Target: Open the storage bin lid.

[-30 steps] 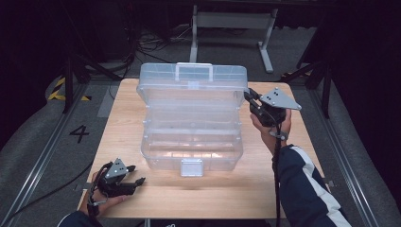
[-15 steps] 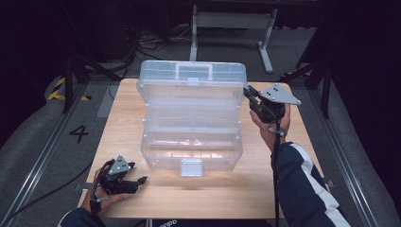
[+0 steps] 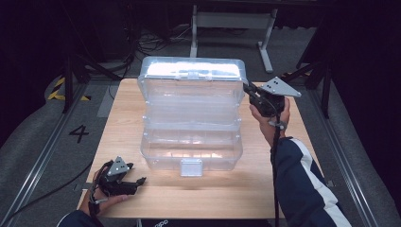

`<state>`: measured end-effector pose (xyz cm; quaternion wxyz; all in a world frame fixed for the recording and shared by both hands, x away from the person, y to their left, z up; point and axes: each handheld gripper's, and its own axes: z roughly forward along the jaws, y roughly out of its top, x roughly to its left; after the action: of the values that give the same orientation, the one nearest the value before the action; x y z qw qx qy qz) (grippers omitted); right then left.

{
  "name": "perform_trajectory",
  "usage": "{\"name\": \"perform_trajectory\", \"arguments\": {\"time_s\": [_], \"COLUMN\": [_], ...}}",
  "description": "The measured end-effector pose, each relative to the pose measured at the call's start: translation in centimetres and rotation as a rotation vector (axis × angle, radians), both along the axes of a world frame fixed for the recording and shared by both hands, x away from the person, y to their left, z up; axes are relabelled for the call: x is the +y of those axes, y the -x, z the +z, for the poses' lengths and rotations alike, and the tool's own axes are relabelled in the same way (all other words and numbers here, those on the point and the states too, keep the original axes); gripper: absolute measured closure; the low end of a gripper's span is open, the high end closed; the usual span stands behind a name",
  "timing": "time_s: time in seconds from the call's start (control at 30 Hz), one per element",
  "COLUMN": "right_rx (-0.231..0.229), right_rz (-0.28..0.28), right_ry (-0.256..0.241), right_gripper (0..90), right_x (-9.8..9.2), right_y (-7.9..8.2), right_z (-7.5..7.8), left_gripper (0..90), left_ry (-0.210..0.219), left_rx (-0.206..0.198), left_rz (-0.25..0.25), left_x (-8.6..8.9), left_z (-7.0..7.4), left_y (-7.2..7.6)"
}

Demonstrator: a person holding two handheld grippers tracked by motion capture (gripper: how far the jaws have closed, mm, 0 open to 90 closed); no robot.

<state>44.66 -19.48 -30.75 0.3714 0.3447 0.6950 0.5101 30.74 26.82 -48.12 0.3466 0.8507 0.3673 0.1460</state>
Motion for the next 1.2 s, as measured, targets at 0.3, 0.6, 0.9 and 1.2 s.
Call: {"name": "perform_trajectory", "arguments": {"time_s": [0.3,0.6,0.9,1.2], "right_rx": [0.0,0.006,0.023,0.055], "right_rz": [-0.011,-0.021,-0.022,-0.012], "right_ry": [-0.027,-0.032,-0.041,-0.047], "right_gripper": [84.0,84.4,84.5,84.3], "right_x": [0.0,0.2,0.3,0.1], "right_y": [-1.0,-2.2,-3.2,-4.5], "right_z": [0.0,0.2,0.3,0.6], "left_gripper": [24.6,23.0,23.1,23.0], "left_ry": [0.004,0.002,0.002,-0.001], "left_rx": [0.013,0.009,0.005,0.008], "left_rz": [0.003,-0.014,-0.01,-0.01], "left_x": [-0.1,-0.1,-0.1,-0.1], "left_z": [0.0,0.0,0.0,0.0], "left_y": [0.0,-0.3,-0.2,-0.1]}}
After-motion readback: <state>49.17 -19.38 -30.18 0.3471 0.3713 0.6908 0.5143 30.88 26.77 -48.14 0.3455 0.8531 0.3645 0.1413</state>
